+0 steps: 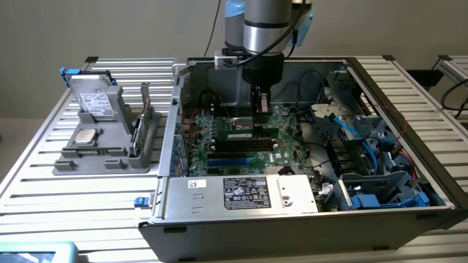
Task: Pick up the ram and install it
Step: 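Insert the ram into the slot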
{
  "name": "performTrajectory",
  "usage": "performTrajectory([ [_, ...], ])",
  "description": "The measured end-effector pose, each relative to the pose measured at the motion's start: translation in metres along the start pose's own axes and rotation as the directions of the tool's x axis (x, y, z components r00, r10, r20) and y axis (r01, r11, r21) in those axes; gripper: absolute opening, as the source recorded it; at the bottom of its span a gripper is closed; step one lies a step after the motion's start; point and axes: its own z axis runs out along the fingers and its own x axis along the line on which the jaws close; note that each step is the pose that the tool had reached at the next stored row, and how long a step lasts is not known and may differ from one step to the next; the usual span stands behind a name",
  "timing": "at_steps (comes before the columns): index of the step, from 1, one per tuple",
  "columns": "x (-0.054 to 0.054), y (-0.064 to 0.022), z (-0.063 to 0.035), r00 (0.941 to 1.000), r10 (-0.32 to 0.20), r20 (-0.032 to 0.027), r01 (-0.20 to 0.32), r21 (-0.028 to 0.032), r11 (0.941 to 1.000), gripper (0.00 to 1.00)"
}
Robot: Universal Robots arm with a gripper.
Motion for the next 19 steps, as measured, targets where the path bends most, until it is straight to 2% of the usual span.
performTrajectory([
  [4,-0.0002,0.0000,0.0003,1.0000,0.000,-0.0093,0.000,0.0011,1.0000,0.12],
  [16,-0.0004,0.0000,0.0011,0.9997,0.000,-0.0248,0.000,0.0022,1.0000,0.12],
  [19,-0.0003,0.0000,0.0010,0.9996,0.000,-0.0267,0.000,0.0022,1.0000,0.12],
])
